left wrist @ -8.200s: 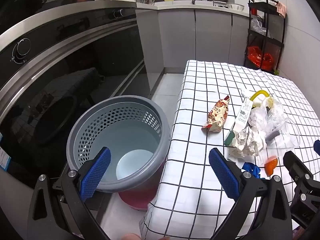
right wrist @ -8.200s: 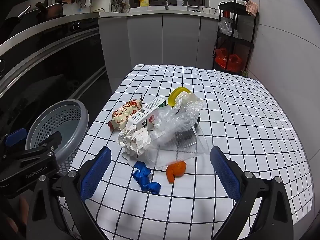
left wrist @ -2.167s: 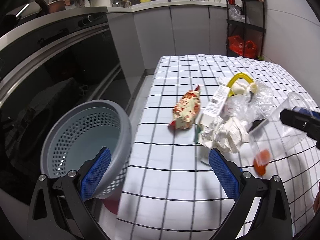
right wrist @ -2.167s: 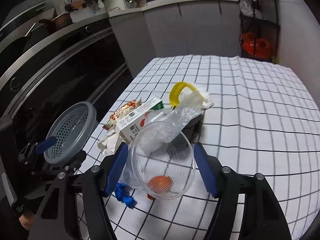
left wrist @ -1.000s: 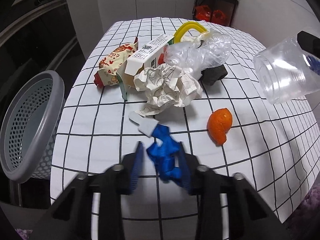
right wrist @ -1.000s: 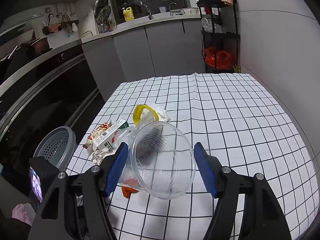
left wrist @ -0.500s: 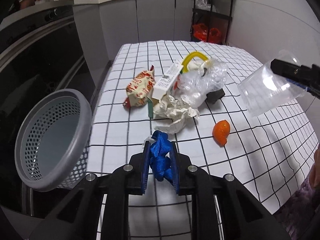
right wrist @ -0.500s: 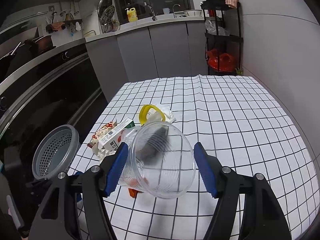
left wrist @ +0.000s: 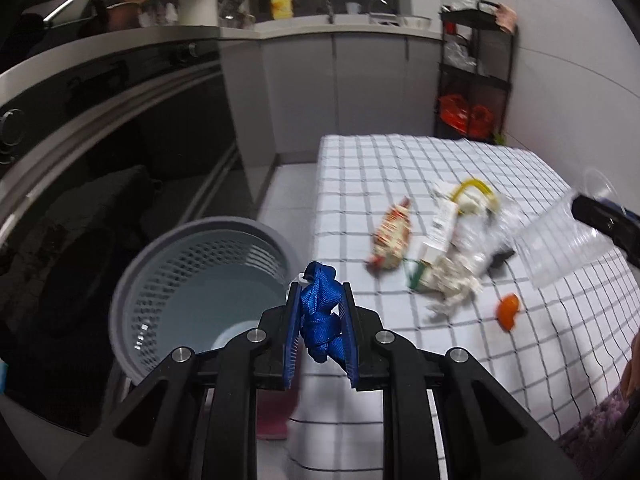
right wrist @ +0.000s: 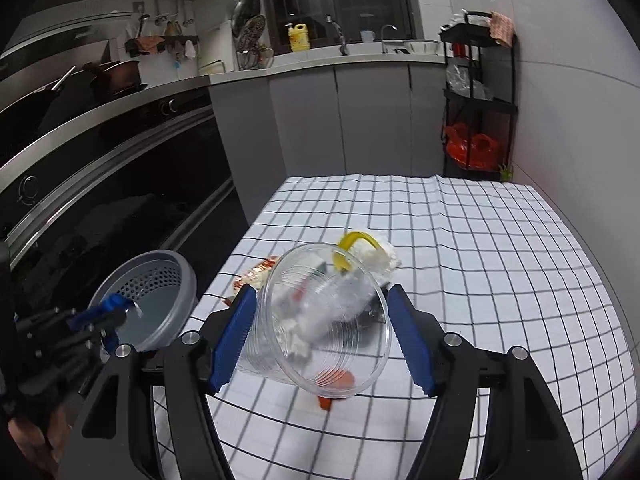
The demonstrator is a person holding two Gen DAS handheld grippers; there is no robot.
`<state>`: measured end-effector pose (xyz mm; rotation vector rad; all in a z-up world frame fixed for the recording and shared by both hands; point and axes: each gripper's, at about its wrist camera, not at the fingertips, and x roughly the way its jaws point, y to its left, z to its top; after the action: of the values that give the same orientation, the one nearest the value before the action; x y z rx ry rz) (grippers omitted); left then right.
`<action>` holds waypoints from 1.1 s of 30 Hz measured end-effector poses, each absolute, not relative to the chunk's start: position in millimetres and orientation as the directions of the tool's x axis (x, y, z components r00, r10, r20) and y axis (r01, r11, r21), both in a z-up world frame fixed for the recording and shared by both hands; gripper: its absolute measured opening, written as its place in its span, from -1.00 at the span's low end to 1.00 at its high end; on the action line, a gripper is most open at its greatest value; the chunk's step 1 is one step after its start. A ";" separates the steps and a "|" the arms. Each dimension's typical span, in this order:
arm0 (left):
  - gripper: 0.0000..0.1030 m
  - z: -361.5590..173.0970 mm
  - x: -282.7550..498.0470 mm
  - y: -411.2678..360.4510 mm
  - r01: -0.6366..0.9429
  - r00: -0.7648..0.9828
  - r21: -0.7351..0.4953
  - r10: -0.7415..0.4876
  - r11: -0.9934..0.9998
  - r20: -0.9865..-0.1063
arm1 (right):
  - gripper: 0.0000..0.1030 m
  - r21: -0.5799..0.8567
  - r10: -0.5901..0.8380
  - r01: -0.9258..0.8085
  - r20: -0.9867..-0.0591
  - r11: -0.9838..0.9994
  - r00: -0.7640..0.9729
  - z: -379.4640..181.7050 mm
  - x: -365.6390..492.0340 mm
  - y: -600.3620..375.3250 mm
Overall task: Collect trash
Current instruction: 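Carry the ribbon and cup in both grippers over the gray basket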
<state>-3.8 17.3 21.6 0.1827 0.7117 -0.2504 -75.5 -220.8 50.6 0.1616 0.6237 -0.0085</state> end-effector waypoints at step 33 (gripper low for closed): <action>-0.58 -35.8 100.8 155.7 -0.002 0.613 0.087 0.070 0.996 -0.787 | 0.28 0.119 0.300 -0.303 -0.682 0.946 0.667 -10.2 83.4 -8.3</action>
<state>100.8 155.7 -35.8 0.0801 0.9099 0.0419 83.4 -8.3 -10.2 -0.0048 0.7681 0.3400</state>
